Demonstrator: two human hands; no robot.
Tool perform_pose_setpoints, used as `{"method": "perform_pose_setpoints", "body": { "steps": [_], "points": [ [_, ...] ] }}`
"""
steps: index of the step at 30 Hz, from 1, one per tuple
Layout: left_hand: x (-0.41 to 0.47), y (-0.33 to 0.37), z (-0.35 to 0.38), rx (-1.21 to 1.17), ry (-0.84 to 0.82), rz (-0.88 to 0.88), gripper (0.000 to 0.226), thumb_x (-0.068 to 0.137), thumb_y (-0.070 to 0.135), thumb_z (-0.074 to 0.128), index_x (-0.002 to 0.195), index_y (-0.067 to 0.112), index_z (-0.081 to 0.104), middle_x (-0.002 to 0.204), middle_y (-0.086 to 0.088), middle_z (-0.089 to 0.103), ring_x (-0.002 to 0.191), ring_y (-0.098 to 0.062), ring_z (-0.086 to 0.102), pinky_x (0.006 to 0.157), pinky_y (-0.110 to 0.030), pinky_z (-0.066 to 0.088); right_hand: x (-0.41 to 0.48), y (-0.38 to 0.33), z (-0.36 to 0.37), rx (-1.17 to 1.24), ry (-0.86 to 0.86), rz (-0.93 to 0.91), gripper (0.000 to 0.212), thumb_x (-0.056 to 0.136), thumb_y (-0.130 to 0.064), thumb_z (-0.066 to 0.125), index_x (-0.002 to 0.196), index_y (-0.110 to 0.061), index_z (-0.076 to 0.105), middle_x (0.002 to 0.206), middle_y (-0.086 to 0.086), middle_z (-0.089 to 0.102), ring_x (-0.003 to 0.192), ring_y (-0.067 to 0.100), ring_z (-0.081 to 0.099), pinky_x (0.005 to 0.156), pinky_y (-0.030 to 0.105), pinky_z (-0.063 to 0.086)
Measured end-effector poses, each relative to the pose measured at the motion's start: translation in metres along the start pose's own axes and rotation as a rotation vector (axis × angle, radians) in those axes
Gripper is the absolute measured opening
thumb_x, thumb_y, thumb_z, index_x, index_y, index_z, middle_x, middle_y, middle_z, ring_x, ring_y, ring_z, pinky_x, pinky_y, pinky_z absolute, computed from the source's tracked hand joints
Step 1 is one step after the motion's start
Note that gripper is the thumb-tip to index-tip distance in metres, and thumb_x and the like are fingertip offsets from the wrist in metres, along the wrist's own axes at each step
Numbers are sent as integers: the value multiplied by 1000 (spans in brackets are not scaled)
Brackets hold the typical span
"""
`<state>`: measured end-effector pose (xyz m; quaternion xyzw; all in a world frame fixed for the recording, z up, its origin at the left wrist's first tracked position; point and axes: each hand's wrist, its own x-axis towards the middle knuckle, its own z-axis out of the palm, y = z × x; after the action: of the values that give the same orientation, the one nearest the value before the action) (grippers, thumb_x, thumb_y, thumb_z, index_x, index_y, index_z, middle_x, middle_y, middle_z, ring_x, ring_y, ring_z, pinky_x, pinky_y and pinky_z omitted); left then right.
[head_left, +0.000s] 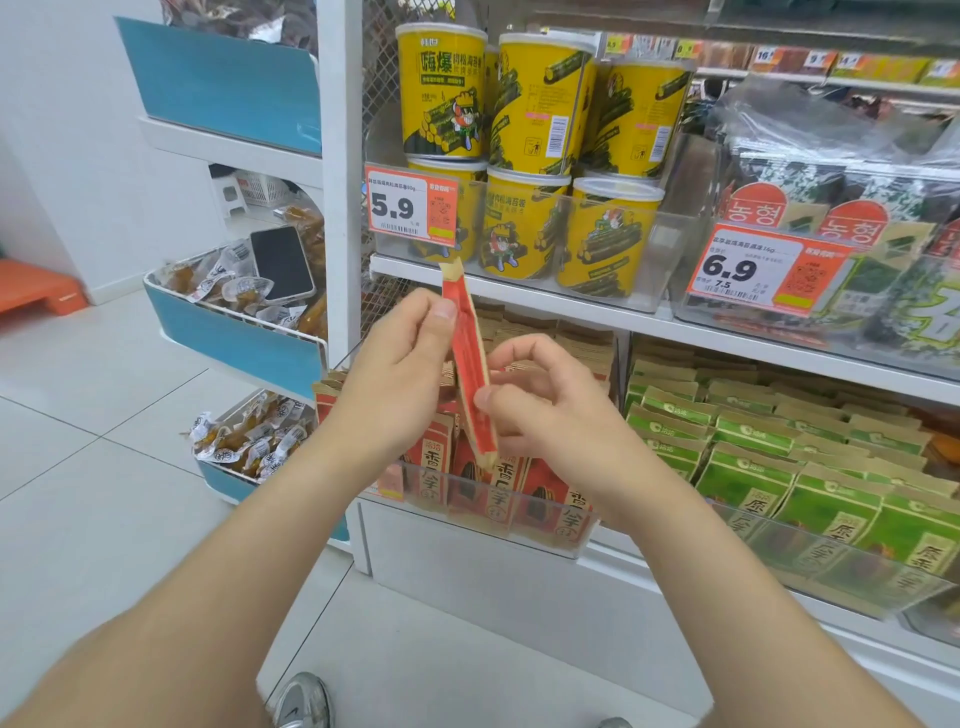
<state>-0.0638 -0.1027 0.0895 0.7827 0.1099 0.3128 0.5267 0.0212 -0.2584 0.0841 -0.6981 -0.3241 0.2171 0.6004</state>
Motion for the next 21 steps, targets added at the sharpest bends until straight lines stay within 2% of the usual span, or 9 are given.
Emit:
{"method": "perform_pose_setpoints", "body": {
  "steps": [2,5,7,10,12,14,17,21],
  "points": [
    [2,1,-1,-102,33,-49,39,116,38,45,107,3,60,99,-24,68,81,-21,71,80,-58,64,-2,-2,0,-7,6,-11,24,93,-25,83,110,-20,65,112,6,77,92,33,80,90,58,64],
    [-1,8,-2,-216,-32,-69,33,110,33,59,98,3,61,89,-7,75,85,-12,75,83,-42,67,-1,-4,1,-10,134,-107,24,100,-31,76,102,-10,65,97,9,80,80,30,78,84,56,65],
    [-3,8,-2,-198,-86,-68,29,105,31,68,89,7,66,99,3,79,92,-14,77,87,-44,67,0,-3,2,-52,214,-188,29,103,-37,71,96,-10,65,87,8,79,74,32,74,77,54,64],
    [-5,5,-4,-105,-151,-36,24,98,29,78,82,12,75,111,3,81,110,-17,77,98,-55,62,2,2,2,-167,250,-290,33,104,-49,61,88,-21,68,79,11,74,76,44,68,73,63,58],
    [-7,6,-5,-46,-200,3,19,95,23,81,78,16,80,111,8,82,127,-2,67,111,-51,53,3,5,2,-190,261,-317,34,108,-46,57,88,-20,67,80,15,72,77,45,67,72,62,56],
    [-8,7,-6,-33,-218,16,20,95,16,79,76,15,82,107,9,83,133,8,59,116,-44,50,4,7,2,-274,275,-333,34,112,-42,53,90,-20,66,79,13,72,76,37,66,71,56,53],
    [-7,7,-7,-48,-261,18,20,99,8,74,81,11,83,111,7,83,136,6,57,111,-43,55,5,10,1,-341,277,-330,35,114,-45,46,94,-23,64,81,2,73,79,26,69,75,54,56],
    [-5,5,-11,-97,-271,-14,18,102,6,71,89,7,83,132,5,76,134,-2,63,99,-46,63,8,13,0,-332,274,-310,39,112,-54,40,98,-27,64,88,-1,74,88,25,72,79,58,59]
  ]
}}
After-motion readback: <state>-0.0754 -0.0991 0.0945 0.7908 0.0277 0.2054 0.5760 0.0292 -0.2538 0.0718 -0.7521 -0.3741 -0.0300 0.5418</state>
